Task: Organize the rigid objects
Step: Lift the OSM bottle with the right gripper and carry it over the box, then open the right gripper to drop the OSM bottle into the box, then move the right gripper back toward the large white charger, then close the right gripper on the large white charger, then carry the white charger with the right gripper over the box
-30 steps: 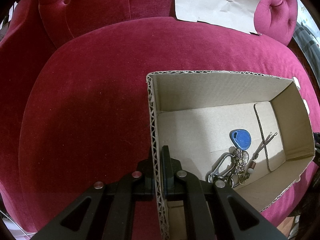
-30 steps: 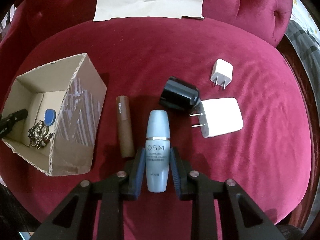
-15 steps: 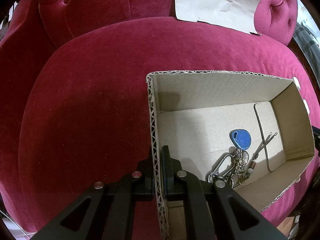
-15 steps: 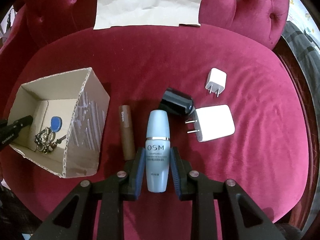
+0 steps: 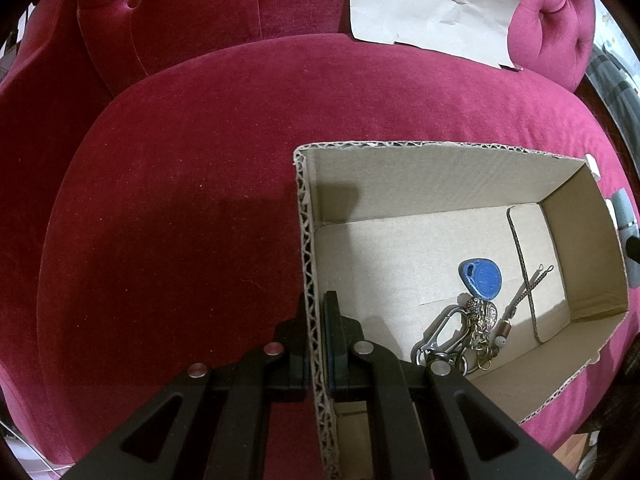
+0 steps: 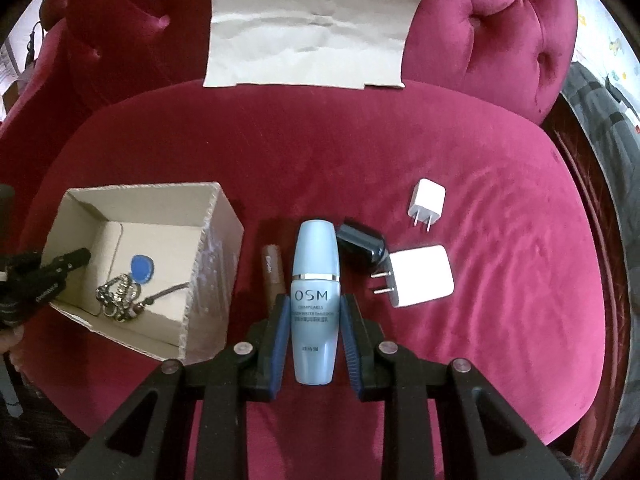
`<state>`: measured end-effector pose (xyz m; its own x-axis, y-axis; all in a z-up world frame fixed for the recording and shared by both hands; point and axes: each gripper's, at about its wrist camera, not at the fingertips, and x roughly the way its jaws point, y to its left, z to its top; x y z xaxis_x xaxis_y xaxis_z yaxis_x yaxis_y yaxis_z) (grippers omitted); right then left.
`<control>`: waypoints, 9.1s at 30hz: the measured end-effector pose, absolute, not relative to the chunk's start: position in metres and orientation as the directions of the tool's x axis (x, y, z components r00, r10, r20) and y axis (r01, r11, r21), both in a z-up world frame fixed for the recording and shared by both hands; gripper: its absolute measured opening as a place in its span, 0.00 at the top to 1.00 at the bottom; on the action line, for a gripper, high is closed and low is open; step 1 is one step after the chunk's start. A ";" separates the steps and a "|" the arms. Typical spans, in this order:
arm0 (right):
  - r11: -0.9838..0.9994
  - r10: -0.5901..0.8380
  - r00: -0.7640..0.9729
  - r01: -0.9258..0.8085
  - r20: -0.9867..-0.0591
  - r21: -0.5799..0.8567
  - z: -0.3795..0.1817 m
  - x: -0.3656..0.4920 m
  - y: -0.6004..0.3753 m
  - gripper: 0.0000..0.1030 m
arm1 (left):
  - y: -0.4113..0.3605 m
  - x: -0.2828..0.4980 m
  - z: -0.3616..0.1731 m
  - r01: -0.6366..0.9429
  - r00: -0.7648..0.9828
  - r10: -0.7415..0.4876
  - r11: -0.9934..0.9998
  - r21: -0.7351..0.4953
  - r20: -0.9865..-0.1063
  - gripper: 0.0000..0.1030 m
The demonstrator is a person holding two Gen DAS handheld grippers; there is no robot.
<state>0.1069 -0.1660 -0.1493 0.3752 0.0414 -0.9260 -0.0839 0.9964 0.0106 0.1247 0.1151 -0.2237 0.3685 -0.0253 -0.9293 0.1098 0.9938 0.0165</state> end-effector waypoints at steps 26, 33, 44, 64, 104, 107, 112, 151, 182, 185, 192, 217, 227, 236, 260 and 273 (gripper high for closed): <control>0.972 0.136 0.397 -0.231 -0.908 0.045 -0.108 0.119 -0.105 0.74 | 0.115 0.126 -0.223 0.108 0.368 -0.027 0.994 0.014 -0.930 0.95; 0.959 0.166 0.383 -0.276 -0.909 0.059 -0.109 0.119 -0.080 0.74 | 0.116 0.126 -0.224 0.108 0.367 -0.028 0.994 0.013 -0.930 0.95; 0.944 0.193 0.353 -0.322 -0.915 0.075 -0.122 0.117 -0.047 0.74 | 0.117 0.126 -0.224 0.108 0.367 -0.028 0.994 0.012 -0.930 0.95; 0.944 0.236 0.306 -0.299 -0.922 0.142 -0.155 0.122 -0.019 0.74 | 0.117 0.125 -0.224 0.108 0.367 -0.029 0.994 0.012 -0.930 0.95; 0.968 0.169 0.382 -0.240 -0.908 0.079 -0.150 0.129 -0.023 0.00 | 0.118 0.125 -0.225 0.112 0.370 -0.027 0.994 0.016 -0.929 0.95; 0.967 0.171 0.388 -0.243 -0.906 0.079 -0.147 0.129 -0.025 0.00 | 0.118 0.125 -0.225 0.112 0.369 -0.026 0.994 0.017 -0.929 0.95; 0.968 0.160 0.397 -0.243 -0.904 0.064 -0.141 0.129 -0.030 0.00 | 0.117 0.125 -0.225 0.114 0.369 -0.024 0.993 0.019 -0.929 0.95; 0.991 -0.002 0.443 -0.119 -0.897 -0.061 -0.123 0.134 -0.178 0.00 | 0.114 0.125 -0.224 0.108 0.371 -0.012 0.994 0.030 -0.929 0.95; 0.999 -0.040 0.296 -0.017 -0.954 -0.047 -0.226 0.145 -0.252 0.00 | 0.113 0.123 -0.222 0.108 0.374 -0.010 0.994 0.033 -0.927 0.95; 0.999 -0.026 0.297 -0.020 -0.955 -0.034 -0.229 0.148 -0.249 0.00 | 0.113 0.123 -0.222 0.109 0.374 -0.010 0.994 0.033 -0.927 0.95; 0.998 -0.017 0.308 -0.053 -0.951 -0.035 -0.229 0.144 -0.239 0.09 | 0.113 0.123 -0.222 0.109 0.374 -0.009 0.993 0.034 -0.927 0.95; 0.997 -0.070 0.317 -0.004 -0.946 -0.076 -0.210 0.131 -0.233 0.32 | 0.113 0.124 -0.222 0.108 0.374 -0.010 0.994 0.033 -0.927 0.95; 0.998 -0.068 0.351 0.027 -0.934 -0.063 -0.180 0.128 -0.244 0.32 | 0.113 0.124 -0.222 0.109 0.374 -0.008 0.993 0.035 -0.927 0.95; 0.997 -0.071 0.384 0.022 -0.921 -0.067 -0.154 0.123 -0.237 0.32 | 0.112 0.124 -0.222 0.108 0.375 -0.006 0.993 0.038 -0.927 0.95; 0.992 0.049 0.463 -0.124 -0.885 -0.010 -0.094 0.126 -0.159 0.32 | 0.112 0.124 -0.222 0.107 0.374 -0.008 0.994 0.034 -0.928 0.95; 0.974 0.124 0.468 -0.224 -0.875 0.018 -0.089 0.127 -0.108 0.32 | 0.112 0.124 -0.222 0.107 0.373 -0.008 0.994 0.034 -0.928 0.95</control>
